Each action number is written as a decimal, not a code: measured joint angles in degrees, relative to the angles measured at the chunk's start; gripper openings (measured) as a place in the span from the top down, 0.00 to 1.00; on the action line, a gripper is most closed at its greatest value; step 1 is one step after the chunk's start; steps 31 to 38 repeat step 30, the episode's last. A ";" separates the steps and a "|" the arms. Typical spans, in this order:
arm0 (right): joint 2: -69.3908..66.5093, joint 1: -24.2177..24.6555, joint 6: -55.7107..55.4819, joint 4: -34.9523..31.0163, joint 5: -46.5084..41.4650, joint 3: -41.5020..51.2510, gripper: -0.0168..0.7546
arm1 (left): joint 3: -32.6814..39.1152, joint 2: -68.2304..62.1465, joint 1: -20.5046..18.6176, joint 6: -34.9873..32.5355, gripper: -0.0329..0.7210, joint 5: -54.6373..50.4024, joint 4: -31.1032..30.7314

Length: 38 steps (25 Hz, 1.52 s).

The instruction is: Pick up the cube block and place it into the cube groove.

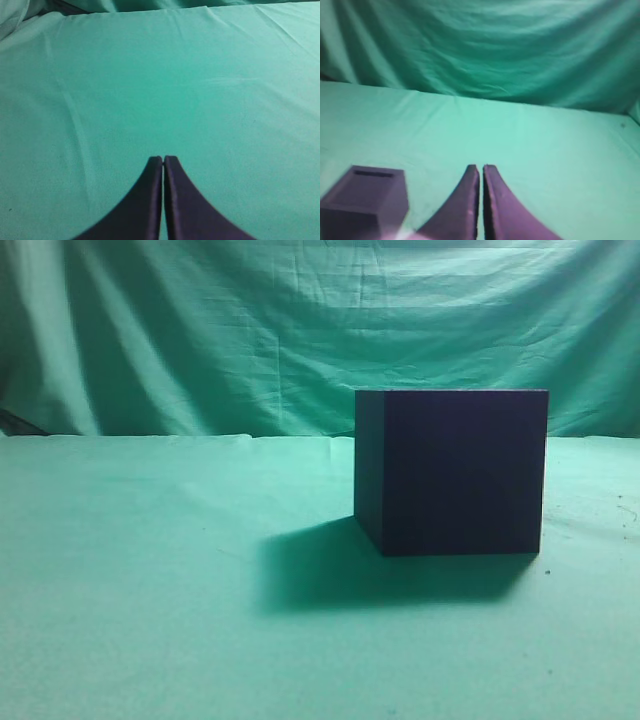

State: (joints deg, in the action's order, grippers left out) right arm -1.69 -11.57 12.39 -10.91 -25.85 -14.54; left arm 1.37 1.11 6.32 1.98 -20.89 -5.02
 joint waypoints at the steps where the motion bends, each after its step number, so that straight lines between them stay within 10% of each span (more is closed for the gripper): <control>1: 1.17 1.10 0.00 -0.09 1.05 1.99 0.98 | 0.00 0.00 0.00 0.00 0.96 0.00 0.00; 10: 2.26 7.23 0.12 -0.60 8.21 15.89 0.98 | 0.00 0.00 0.00 0.00 0.96 0.00 0.00; 38: 2.26 9.42 0.12 -1.98 3.14 16.13 0.98 | 0.00 0.00 0.00 0.00 0.96 0.00 0.00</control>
